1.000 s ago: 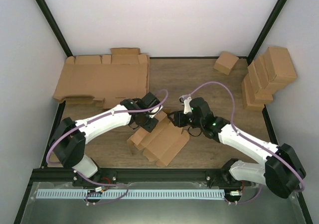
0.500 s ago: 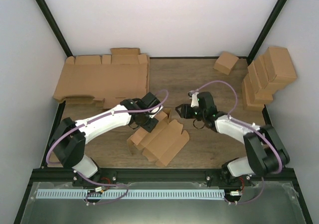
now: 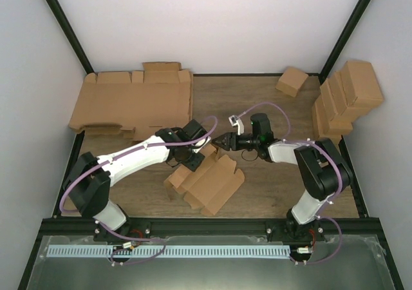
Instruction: Fold the paper box
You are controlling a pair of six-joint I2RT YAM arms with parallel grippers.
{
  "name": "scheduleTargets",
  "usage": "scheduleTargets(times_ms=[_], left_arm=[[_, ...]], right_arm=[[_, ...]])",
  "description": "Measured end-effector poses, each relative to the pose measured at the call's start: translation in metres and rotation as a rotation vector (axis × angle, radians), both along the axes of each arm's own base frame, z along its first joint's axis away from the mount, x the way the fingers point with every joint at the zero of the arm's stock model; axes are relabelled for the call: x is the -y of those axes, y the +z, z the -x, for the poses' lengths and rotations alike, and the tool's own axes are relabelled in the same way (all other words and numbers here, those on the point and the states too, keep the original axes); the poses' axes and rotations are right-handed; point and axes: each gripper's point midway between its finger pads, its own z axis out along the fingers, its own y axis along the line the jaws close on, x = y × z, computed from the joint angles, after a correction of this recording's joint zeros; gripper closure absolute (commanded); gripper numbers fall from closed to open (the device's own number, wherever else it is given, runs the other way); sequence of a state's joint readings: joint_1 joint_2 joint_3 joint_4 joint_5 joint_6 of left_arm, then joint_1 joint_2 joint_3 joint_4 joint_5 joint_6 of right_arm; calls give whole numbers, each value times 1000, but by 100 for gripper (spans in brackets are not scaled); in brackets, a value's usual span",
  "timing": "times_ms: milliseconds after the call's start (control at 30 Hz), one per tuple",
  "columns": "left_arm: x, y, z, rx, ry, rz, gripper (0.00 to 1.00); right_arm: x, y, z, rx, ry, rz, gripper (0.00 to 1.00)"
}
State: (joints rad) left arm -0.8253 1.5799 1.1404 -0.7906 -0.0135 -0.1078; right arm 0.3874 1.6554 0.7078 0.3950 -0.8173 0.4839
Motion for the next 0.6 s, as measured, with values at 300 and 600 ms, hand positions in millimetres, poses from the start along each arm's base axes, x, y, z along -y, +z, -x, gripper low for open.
scheduleTargets(times_ms=[300, 600], left_arm=[[1, 0, 1, -4, -3, 3, 50], [2, 0, 2, -10, -8, 9, 50]], right_arm=[[-5, 1, 39, 12, 159, -111, 42], [1, -3, 55, 69, 165, -94, 39]])
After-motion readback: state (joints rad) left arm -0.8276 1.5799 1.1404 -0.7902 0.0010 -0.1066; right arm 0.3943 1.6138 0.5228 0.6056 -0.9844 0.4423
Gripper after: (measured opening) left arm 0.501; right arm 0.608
